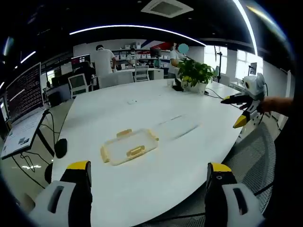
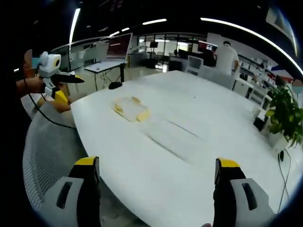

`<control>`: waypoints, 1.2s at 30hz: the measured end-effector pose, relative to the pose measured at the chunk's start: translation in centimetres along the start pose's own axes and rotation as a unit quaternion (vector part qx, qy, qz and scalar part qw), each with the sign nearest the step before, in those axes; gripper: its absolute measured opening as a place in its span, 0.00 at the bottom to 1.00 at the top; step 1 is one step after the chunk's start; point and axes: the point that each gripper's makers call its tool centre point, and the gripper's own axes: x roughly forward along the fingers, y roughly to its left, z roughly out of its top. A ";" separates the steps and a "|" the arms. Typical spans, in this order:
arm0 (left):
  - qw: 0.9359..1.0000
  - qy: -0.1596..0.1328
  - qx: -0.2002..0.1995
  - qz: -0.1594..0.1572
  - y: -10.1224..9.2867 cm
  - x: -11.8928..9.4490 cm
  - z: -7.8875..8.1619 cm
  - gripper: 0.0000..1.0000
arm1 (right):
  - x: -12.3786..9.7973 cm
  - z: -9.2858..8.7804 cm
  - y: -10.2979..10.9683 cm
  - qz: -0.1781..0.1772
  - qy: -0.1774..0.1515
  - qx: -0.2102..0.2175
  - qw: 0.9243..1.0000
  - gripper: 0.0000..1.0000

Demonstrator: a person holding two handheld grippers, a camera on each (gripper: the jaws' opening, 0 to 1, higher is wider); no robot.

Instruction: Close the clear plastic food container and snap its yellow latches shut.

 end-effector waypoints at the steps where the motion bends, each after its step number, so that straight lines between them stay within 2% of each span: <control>1: 1.000 0.000 0.000 0.000 0.0 0.0 0.0 0.99 | 0.0 0.0 0.0 0.000 0.001 0.000 1.000 0.99; 36: 1.000 0.001 0.006 -0.002 -0.3 -0.1 0.0 0.99 | 0.0 -0.1 0.3 0.008 0.004 -0.009 1.000 0.99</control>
